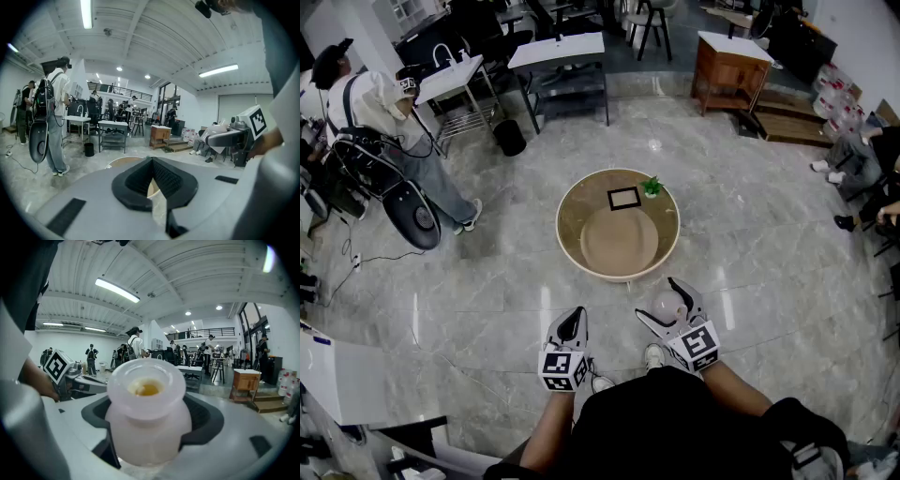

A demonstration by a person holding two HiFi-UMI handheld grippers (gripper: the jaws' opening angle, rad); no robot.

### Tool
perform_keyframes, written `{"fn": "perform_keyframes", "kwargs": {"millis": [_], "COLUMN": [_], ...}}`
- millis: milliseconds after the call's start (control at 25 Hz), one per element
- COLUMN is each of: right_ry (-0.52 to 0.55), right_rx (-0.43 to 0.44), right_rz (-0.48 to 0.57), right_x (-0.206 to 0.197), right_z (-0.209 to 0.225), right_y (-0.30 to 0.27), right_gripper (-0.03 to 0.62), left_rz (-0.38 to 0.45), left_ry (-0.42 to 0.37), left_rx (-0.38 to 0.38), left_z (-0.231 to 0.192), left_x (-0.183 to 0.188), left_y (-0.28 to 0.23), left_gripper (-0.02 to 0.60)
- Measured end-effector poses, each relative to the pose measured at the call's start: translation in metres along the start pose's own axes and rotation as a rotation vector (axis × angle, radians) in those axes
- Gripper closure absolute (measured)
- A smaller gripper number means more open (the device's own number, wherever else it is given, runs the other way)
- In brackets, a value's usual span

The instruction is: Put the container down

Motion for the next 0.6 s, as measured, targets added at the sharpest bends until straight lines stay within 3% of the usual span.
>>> {"fn": "perform_keyframes", "kwargs": {"millis": [160, 600], "right_ry": [0.004, -0.011], "right_rx": [-0.006, -0.019], "right_rz": [0.011, 0.03], "right_x": [0.003, 0.007], "right_z": [0.003, -0.007], "right_y": [-0.001, -0.008], "right_gripper": [0.178, 0.178], "left_rz": [0.005, -0.009], "left_ry": [-0.05, -0.05], "left_rx": [0.007, -0.02], "left_z": [-0.002, -0.009], "left_x": [0.002, -0.005], "left_y": [-0.002, 0.003], "left_gripper": [0.589, 0.589]}}
Point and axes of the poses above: the fingertips, and each gripper's own axes: y backward along the fingers, z to its right, x out of its top, the point moved 2 cm from there along y, backward along the fingers, and after that the axes turned 10 degrees about x, right-handed, at the moved point
